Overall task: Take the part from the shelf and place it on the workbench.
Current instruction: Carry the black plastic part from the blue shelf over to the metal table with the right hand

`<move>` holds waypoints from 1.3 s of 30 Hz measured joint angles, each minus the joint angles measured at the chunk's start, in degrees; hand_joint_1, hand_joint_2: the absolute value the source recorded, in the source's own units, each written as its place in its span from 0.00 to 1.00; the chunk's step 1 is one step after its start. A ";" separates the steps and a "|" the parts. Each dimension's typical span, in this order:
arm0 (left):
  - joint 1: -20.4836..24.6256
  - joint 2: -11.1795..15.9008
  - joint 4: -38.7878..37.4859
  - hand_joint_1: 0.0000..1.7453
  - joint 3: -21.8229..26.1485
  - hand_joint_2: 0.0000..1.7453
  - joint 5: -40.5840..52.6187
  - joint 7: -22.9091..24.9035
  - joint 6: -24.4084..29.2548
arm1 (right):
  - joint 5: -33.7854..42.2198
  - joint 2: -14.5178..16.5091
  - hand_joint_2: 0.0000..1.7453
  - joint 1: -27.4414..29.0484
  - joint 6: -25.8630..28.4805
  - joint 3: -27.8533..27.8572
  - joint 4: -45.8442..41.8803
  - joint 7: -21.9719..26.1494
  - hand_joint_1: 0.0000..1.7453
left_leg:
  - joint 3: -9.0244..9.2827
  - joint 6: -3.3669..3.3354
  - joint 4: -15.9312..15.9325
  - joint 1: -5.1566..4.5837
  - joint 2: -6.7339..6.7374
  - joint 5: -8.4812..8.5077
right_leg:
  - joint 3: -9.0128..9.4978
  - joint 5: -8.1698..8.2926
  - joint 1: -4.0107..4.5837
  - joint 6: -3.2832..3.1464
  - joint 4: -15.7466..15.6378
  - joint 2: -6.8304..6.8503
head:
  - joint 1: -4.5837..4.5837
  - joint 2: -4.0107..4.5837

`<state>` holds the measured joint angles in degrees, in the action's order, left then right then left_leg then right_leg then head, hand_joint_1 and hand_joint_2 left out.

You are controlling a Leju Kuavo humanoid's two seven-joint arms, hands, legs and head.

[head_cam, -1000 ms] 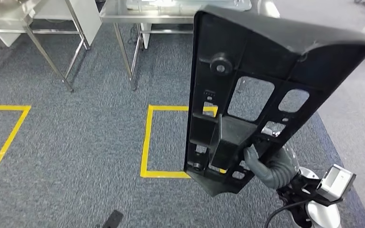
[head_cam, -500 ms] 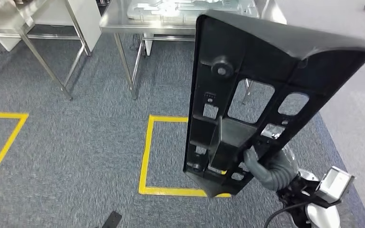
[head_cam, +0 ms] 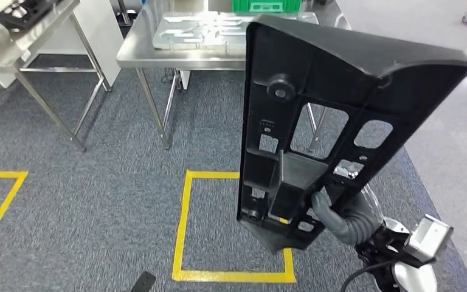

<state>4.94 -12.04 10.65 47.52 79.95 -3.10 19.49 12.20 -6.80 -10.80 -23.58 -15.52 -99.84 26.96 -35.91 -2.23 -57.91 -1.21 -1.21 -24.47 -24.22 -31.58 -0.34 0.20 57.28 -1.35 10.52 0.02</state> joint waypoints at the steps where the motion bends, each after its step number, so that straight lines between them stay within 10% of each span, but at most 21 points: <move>1: 0.34 0.00 0.02 0.00 0.00 1.00 0.01 0.00 0.03 | -0.01 -0.01 1.00 -0.21 0.03 -0.01 -0.42 -0.02 1.00 | 0.99 -0.24 0.69 0.11 0.00 0.27 | 0.29 0.37 -0.04 0.29 1.09 0.11 | -0.02 0.00; 3: 1.07 0.04 0.05 0.00 -0.01 1.00 0.04 -0.03 0.06 | 0.04 -0.01 1.00 -0.65 0.09 -0.03 -1.02 0.08 1.00 | 2.62 -0.82 1.40 0.47 0.03 0.50 | -1.45 0.08 -0.06 0.96 5.51 0.42 | -0.16 0.00; 8: 0.57 0.03 0.06 0.00 -0.03 1.00 0.27 -0.04 -0.08 | -0.01 -0.02 1.00 0.31 0.13 -0.04 -1.20 0.04 1.00 | 4.76 -0.60 1.37 1.08 0.15 -1.29 | -10.31 -7.02 -1.09 2.61 13.97 0.83 | -0.28 0.00; 13: 0.20 -0.04 0.06 0.00 -0.03 1.00 0.39 0.07 -0.15 | -0.01 -0.14 1.00 0.91 0.13 -0.06 -1.03 0.01 1.00 | 6.68 1.31 0.86 1.74 0.04 -4.31 | -10.89 6.04 -1.65 2.74 1.38 1.52 | -0.30 0.00; 16: 0.27 -0.04 0.06 0.00 -0.04 1.00 0.44 0.18 -0.16 | 0.01 -0.19 1.00 1.05 0.16 -0.07 -1.01 0.02 1.00 | 6.71 2.53 -0.32 1.81 0.15 -4.21 | -10.08 6.08 -1.47 1.05 0.50 1.29 | -0.28 0.00; 19: 0.48 -0.05 0.06 0.00 -0.06 1.00 0.45 0.05 -0.17 | -0.01 -0.21 1.00 0.97 0.08 -0.07 -1.10 0.01 1.00 | 2.25 3.22 -8.69 2.00 0.58 -3.66 | -7.38 4.85 -1.56 0.07 -0.27 1.35 | -0.28 0.00; 23: 0.30 -0.07 0.06 0.00 -0.07 1.00 0.18 -0.48 -0.46 | -0.05 -0.23 1.00 0.99 -0.05 -0.07 -1.04 0.00 1.00 | -5.76 3.21 -16.01 1.97 0.79 -10.28 | -4.08 2.48 -1.32 -0.24 -0.81 1.11 | -0.27 0.00; 25: 0.24 -0.07 0.06 0.00 -0.07 1.00 -0.08 -0.51 -0.49 | -0.06 -0.24 1.00 0.98 -0.14 -0.07 -0.93 -0.03 1.00 | -6.08 2.62 -11.02 1.87 0.79 -7.90 | -2.10 0.91 -1.13 -0.19 -0.86 0.96 | -0.27 0.00; 29: -0.06 -0.08 0.06 0.00 -0.06 1.00 -0.21 -0.50 -0.46 | -0.25 -0.24 1.00 0.78 -0.15 -0.08 -0.31 -0.11 1.00 | -5.23 1.36 -1.86 1.23 0.69 4.43 | 0.34 -2.10 -0.61 0.82 -0.71 0.58 | -0.28 0.00; 33: 0.42 -0.16 0.06 0.00 -0.05 1.00 -0.08 -0.49 -0.37 | -0.66 -0.32 1.00 0.22 0.11 -0.03 -0.17 -0.04 1.00 | -4.02 0.11 -1.46 1.42 0.58 3.61 | 0.62 -4.40 -0.77 2.07 0.39 0.73 | -0.28 0.00; 37: 0.63 -0.23 0.06 0.00 -0.05 1.00 -0.04 -0.47 -0.36 | -0.81 -0.49 1.00 0.23 0.28 0.04 0.05 0.03 1.00 | -2.37 -0.65 -1.03 1.30 0.54 2.08 | -8.77 -8.52 -0.83 2.58 14.46 0.95 | -0.29 0.00; 39: 0.55 -0.28 0.06 0.00 -0.05 1.00 -0.02 -0.39 -0.39 | -0.90 -0.61 1.00 0.34 0.30 0.05 0.24 0.03 1.00 | -1.35 -0.66 -1.05 1.16 0.35 1.22 | -11.50 -5.25 -0.80 2.47 14.76 0.95 | -0.29 0.00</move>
<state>5.49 -12.32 10.71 47.47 79.93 -3.50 19.10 11.31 -7.42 -10.46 -23.28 -15.46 -99.60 26.99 -37.26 -2.89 -58.96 -0.05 -0.86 -23.25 -35.72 -36.83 -1.14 2.67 72.04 -0.39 10.23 0.02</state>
